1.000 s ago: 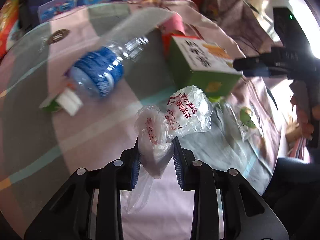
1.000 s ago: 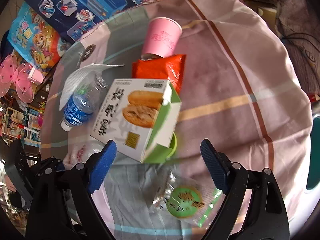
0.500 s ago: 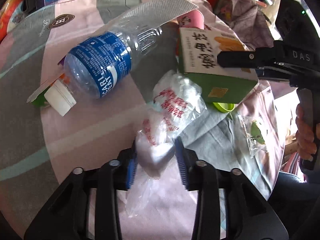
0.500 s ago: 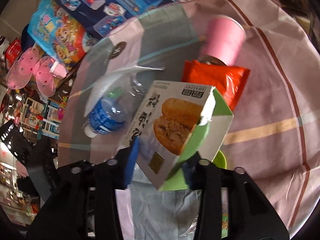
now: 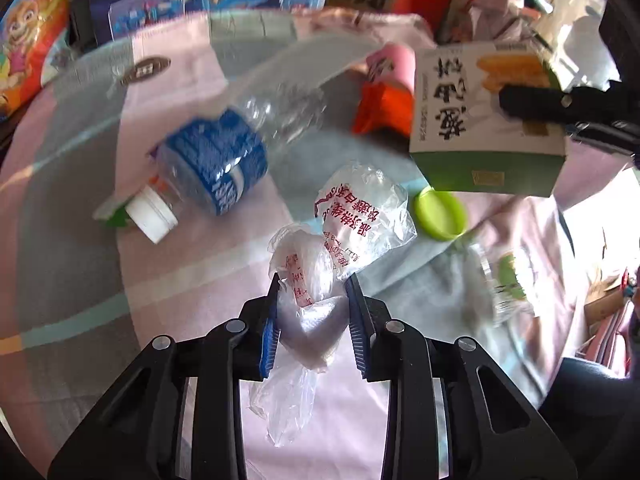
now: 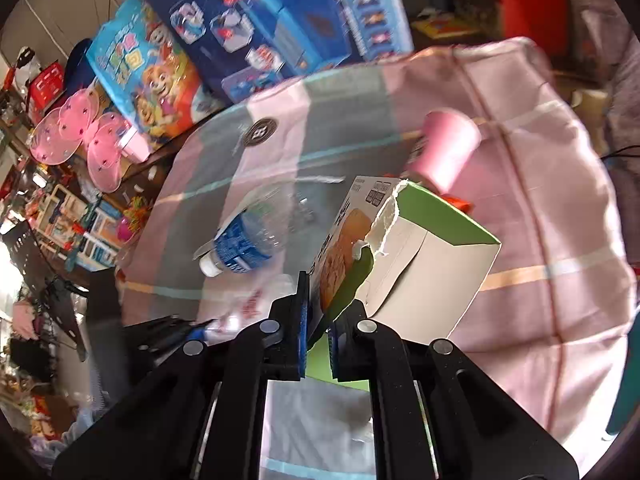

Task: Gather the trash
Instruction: 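Grasp the white plastic bag with the left tool while the right tool grasps the green-white bread box, then carry the bag and box over the teal bucket and open both tools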

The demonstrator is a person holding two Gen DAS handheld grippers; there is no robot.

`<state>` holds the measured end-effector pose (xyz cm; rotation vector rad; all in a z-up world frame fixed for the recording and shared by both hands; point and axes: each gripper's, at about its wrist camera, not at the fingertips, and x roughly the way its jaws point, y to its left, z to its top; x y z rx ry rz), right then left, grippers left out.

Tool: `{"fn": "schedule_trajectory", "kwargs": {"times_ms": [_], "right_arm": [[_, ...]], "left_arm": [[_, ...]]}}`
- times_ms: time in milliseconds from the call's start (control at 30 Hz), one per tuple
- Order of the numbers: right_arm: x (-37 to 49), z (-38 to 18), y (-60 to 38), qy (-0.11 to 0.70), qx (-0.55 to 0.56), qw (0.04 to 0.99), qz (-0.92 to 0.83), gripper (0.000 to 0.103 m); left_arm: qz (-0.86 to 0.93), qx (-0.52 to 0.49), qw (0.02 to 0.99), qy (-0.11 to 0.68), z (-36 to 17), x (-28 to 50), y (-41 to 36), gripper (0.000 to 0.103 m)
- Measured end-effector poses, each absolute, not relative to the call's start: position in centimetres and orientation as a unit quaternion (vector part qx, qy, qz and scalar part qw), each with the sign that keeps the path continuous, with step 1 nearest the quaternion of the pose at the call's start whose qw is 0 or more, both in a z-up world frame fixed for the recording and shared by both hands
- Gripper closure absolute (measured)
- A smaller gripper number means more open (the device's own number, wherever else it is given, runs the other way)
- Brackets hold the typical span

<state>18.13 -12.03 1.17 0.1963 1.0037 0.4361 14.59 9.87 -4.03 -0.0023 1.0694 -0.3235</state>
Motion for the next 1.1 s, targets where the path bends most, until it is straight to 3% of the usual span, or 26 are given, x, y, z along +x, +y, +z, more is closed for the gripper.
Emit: {"fn": "schedule_trajectory", "kwargs": {"times_ms": [533,1100], "right_arm": [[12.3,4.5,-27.3,0.418,0.166,0.887,0.101,0.095],[5.5,1.7,-44.6,0.381,0.257,0.888,0.004,0.095]], "left_arm": [[-0.230,0.014,0.855,0.465,1.3,14.2,-2.5,0.072],[-0.316,0.126,0.821,0.459,1.7,12.9,-22.3,0.072]]}}
